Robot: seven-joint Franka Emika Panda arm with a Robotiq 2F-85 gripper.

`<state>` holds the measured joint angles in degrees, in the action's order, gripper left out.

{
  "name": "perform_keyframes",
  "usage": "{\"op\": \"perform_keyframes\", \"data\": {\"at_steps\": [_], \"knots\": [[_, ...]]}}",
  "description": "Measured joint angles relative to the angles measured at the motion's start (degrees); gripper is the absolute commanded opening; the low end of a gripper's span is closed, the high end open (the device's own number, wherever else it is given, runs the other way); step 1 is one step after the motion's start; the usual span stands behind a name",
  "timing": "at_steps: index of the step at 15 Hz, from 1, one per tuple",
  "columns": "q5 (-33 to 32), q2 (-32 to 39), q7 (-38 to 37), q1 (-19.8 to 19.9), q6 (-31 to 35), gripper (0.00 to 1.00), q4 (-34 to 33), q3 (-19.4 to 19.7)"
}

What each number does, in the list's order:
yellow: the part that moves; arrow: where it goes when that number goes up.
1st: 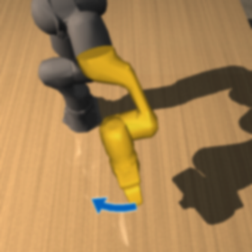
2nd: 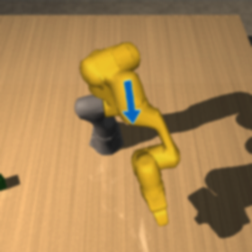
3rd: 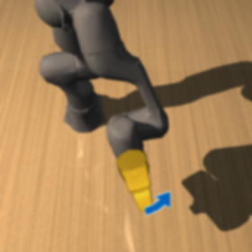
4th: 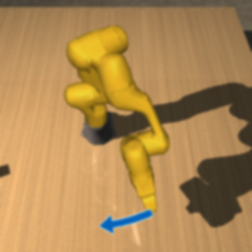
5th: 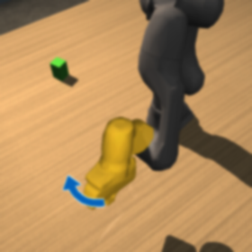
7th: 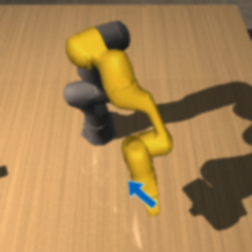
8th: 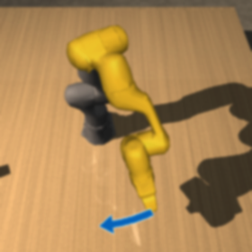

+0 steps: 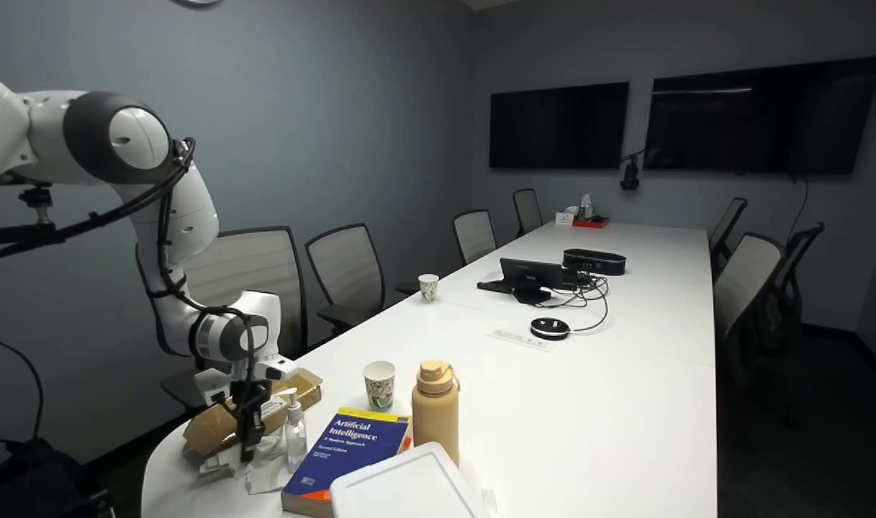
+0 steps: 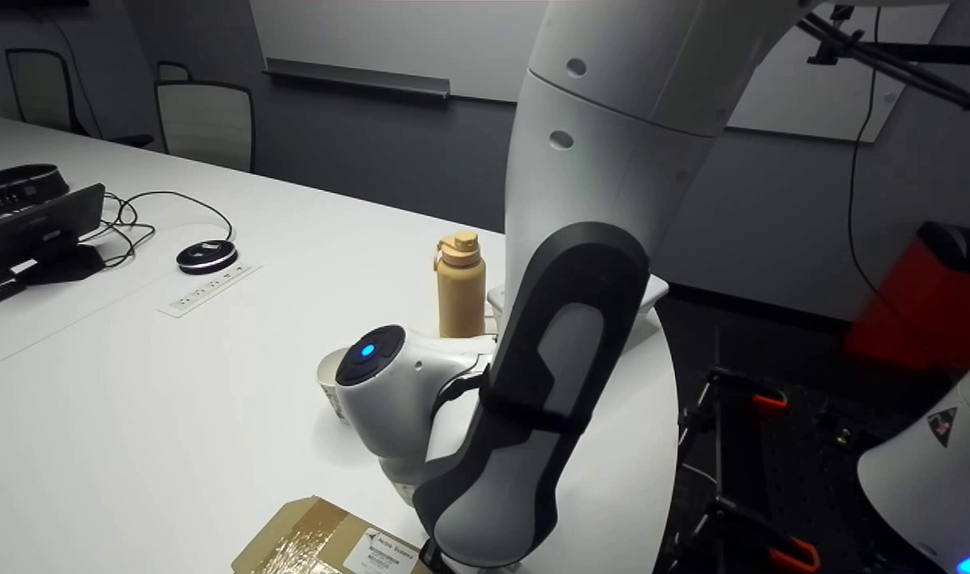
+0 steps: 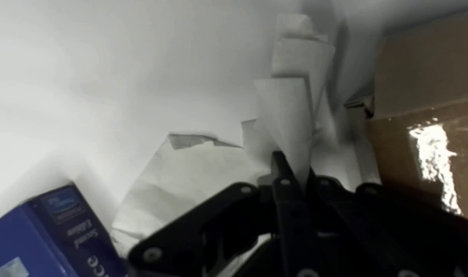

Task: Use the cloth to clean the table

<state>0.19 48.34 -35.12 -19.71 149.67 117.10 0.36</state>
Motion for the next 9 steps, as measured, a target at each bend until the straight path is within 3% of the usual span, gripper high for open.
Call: {"op": "perform_keyframes", "data": {"at_steps": [9], "knots": [[2.18, -4.66, 0.0, 0.22, 0.86, 0.01, 3.62, -0.05]]}}
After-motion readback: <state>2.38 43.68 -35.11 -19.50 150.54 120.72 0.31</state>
